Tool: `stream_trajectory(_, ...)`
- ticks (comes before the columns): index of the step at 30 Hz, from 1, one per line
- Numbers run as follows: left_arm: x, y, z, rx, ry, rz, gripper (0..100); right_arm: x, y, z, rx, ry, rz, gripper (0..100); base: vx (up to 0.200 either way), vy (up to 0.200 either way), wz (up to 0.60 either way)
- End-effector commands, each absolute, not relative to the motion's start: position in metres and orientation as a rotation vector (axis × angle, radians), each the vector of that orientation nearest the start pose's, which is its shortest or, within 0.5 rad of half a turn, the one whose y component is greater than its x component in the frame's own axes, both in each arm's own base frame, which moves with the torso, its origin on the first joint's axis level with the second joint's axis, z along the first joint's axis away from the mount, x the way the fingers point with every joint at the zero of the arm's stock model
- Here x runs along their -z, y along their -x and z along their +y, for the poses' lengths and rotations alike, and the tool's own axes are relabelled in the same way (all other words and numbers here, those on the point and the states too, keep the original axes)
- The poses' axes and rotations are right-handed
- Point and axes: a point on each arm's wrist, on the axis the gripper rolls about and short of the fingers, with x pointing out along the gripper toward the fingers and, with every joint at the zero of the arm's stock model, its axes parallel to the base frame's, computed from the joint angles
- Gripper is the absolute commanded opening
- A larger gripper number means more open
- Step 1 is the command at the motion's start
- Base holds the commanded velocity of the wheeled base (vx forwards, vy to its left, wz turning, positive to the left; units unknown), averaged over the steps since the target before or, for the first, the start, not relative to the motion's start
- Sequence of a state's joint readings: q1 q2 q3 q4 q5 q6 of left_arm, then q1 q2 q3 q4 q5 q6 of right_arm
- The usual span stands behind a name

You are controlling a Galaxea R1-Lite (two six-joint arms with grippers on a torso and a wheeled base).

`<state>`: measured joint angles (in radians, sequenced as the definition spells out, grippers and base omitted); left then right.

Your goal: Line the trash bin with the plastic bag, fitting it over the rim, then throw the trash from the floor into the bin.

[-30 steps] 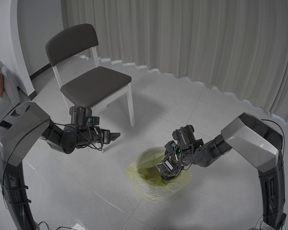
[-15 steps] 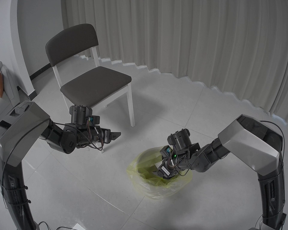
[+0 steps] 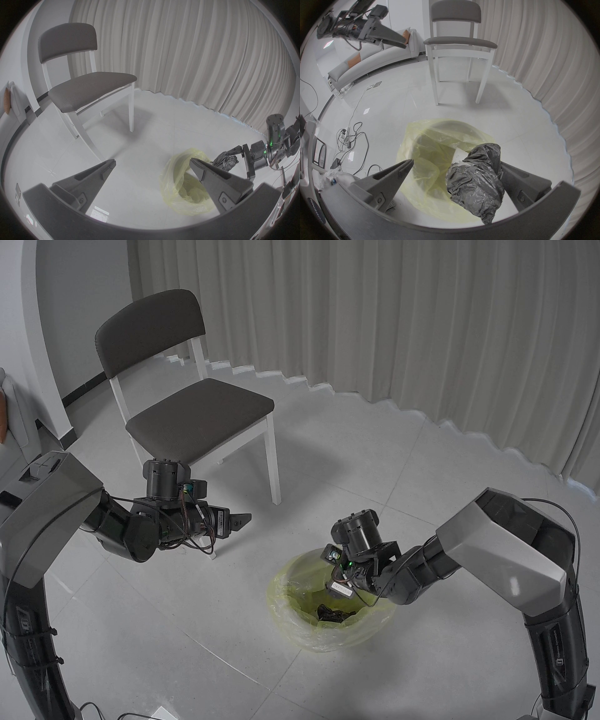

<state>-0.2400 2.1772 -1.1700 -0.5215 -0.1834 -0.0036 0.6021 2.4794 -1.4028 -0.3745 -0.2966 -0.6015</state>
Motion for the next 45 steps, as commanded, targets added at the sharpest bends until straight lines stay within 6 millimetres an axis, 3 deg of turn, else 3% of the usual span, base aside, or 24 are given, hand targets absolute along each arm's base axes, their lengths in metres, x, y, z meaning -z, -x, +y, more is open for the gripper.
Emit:
stream_trajectory(1, -0.094, -0.406, -0.103, 0.411, -0.009, 0.480, 100, -0.013, -0.398, 0.247, -0.445, 0.836, 0.512, 100, 0.000, 0.000, 0.00)
stream_trajectory(2, -0.101, -0.406, -0.101, 0.409, -0.008, 0.461, 100, -0.038, -0.396, 0.240, -0.443, 0.785, 0.483, 100, 0.000, 0.000, 0.00)
stream_trajectory(3, -0.108, -0.404, -0.101, 0.410, -0.004, 0.443, 100, -0.055, -0.393, 0.236, -0.448, 0.750, 0.466, 100, 0.000, 0.000, 0.00)
stream_trajectory(4, -0.111, -0.403, -0.101, 0.410, -0.002, 0.439, 100, -0.059, -0.393, 0.234, -0.447, 0.738, 0.464, 100, 0.000, 0.000, 0.00)
stream_trajectory(5, -0.123, -0.399, -0.100, 0.409, 0.016, 0.420, 100, -0.082, -0.390, 0.228, -0.434, 0.680, 0.445, 100, 0.000, 0.000, 0.00)
stream_trajectory(9, -0.169, -0.377, -0.096, 0.403, 0.079, 0.351, 100, -0.155, -0.384, 0.201, -0.334, 0.407, 0.379, 100, 0.000, 0.000, 0.00)
stream_trajectory(11, -0.192, -0.352, -0.088, 0.397, 0.085, 0.355, 100, -0.198, -0.372, 0.174, -0.306, 0.264, 0.332, 100, 0.000, 0.000, 0.00)
stream_trajectory(15, -0.215, -0.320, -0.074, 0.378, 0.089, 0.319, 100, -0.237, -0.348, 0.130, -0.246, 0.143, 0.316, 100, 0.000, 0.000, 0.00)
stream_trajectory(19, -0.239, -0.272, -0.042, 0.307, 0.090, 0.248, 100, -0.280, -0.292, 0.079, -0.173, 0.061, 0.232, 100, 0.000, 0.000, 0.00)
stream_trajectory(22, -0.245, -0.241, -0.025, 0.262, 0.094, 0.213, 100, -0.295, -0.252, 0.057, -0.144, 0.045, 0.178, 100, 0.000, 0.000, 0.00)
stream_trajectory(23, -0.247, -0.224, -0.017, 0.240, 0.096, 0.194, 100, -0.301, -0.228, 0.047, -0.128, 0.039, 0.146, 100, 0.000, 0.000, 0.00)
stream_trajectory(28, -0.251, -0.157, 0.000, 0.238, 0.106, 0.106, 100, -0.297, -0.137, 0.021, -0.093, 0.032, 0.046, 100, 0.000, 0.000, 0.00)
stream_trajectory(29, -0.250, -0.150, 0.001, 0.238, 0.107, 0.099, 100, -0.294, -0.127, 0.019, -0.088, 0.032, 0.034, 100, 0.000, 0.000, 0.00)
stream_trajectory(33, -0.240, -0.105, 0.001, 0.238, 0.109, 0.068, 100, -0.273, -0.066, 0.005, -0.038, 0.023, -0.039, 100, 0.000, 0.000, 0.00)
stream_trajectory(36, -0.228, -0.079, -0.001, 0.239, 0.103, 0.039, 100, -0.252, -0.022, 0.001, -0.057, 0.023, -0.079, 100, 0.000, 0.000, 0.00)
stream_trajectory(37, -0.226, -0.075, -0.001, 0.240, 0.102, 0.034, 100, -0.248, -0.016, 0.001, -0.060, 0.023, -0.084, 100, 0.000, 0.000, 0.00)
stream_trajectory(41, -0.209, -0.039, -0.004, 0.245, 0.091, -0.020, 100, -0.210, 0.042, -0.001, -0.041, 0.014, -0.074, 100, 0.000, 0.000, 0.00)
stream_trajectory(44, -0.202, -0.021, -0.006, 0.255, 0.088, -0.030, 100, -0.185, 0.066, -0.002, -0.048, 0.015, -0.079, 100, 0.000, 0.000, 0.00)
stream_trajectory(45, -0.197, -0.010, -0.007, 0.264, 0.088, -0.034, 100, -0.167, 0.077, -0.001, -0.065, 0.021, -0.093, 100, 0.000, 0.000, 0.00)
